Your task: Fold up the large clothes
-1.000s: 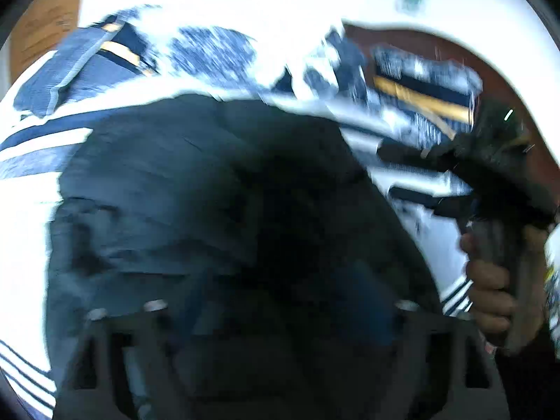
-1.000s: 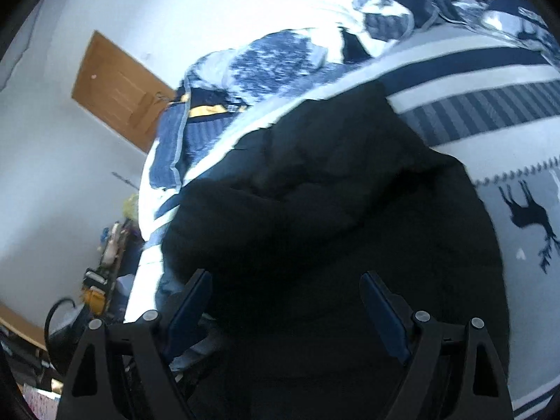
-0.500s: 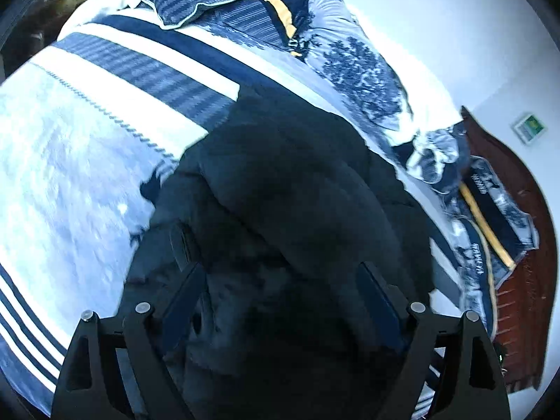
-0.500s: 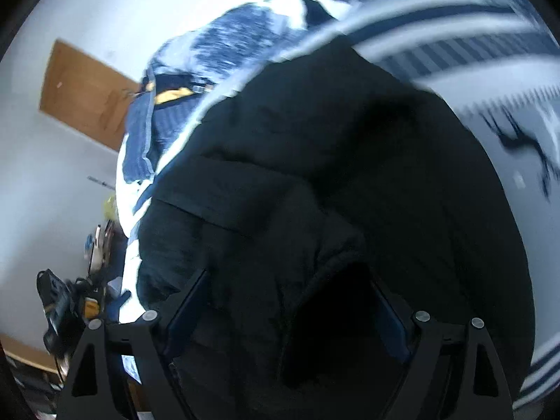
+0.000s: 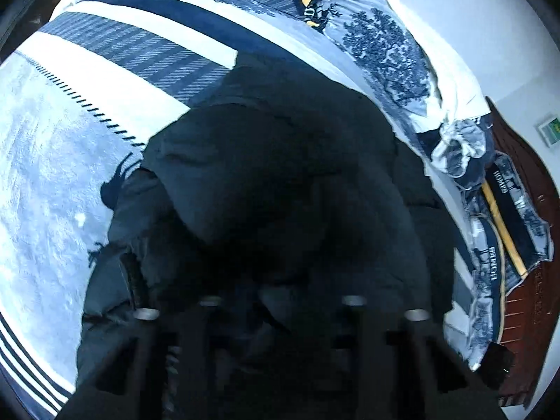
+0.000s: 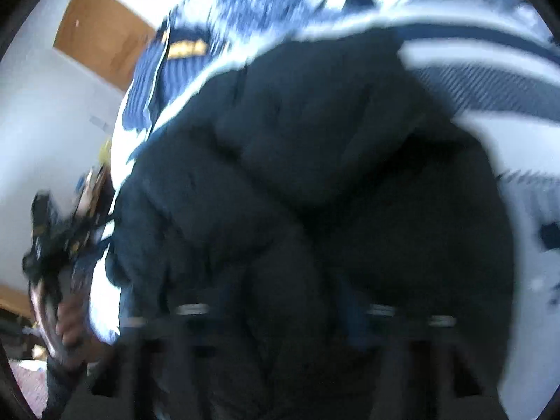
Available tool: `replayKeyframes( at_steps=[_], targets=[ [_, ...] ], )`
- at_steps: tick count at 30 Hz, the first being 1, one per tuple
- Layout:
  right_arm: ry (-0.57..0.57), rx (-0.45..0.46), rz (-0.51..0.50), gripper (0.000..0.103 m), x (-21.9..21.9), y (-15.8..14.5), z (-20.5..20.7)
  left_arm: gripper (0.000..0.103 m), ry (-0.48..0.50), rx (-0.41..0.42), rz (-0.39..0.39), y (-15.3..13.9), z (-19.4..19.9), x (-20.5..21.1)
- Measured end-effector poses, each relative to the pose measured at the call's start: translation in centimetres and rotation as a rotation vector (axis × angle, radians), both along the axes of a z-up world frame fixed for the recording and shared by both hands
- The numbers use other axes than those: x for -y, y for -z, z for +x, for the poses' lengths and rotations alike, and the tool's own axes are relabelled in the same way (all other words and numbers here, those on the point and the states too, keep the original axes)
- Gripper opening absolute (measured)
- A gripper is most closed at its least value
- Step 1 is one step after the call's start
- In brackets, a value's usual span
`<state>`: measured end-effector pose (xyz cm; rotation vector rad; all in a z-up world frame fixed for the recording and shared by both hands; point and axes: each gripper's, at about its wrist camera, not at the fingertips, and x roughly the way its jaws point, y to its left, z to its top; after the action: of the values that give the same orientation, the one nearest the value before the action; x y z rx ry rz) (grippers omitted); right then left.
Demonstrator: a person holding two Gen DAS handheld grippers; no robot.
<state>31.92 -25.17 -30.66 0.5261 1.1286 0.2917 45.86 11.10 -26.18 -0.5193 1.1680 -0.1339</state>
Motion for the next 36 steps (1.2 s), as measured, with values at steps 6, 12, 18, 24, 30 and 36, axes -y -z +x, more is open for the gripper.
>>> replayKeyframes(
  at_steps=[6,12,18,24,30,36],
  targets=[
    [-0.029,0.121,-0.122,0.004,0.6,-6.8,1.2,0.004,0.038,0.138,0.024,-4.5,1.4,1.2],
    [-0.098,0.161,-0.317,0.004,3.1,-10.7,9.4,0.008,0.145,0.110,0.127,-3.0,3.0,5.6],
    [0.019,-0.005,-0.311,0.024,5.3,-1.4,12.9,0.017,0.162,0.096,0.113,-1.5,0.1,4.2],
    [0.249,0.174,-0.120,0.094,9.6,-7.5,5.3,0.084,0.012,0.294,0.284,-7.0,-10.0,-0.2],
    [0.291,0.227,-0.042,0.094,9.1,-10.5,-9.3,0.084,-0.095,0.266,0.286,-8.3,-20.9,-4.1],
    [0.345,0.215,-0.023,0.094,6.6,-9.8,-21.9,0.084,-0.088,0.199,0.257,-6.9,-27.7,-4.8]
  ],
)
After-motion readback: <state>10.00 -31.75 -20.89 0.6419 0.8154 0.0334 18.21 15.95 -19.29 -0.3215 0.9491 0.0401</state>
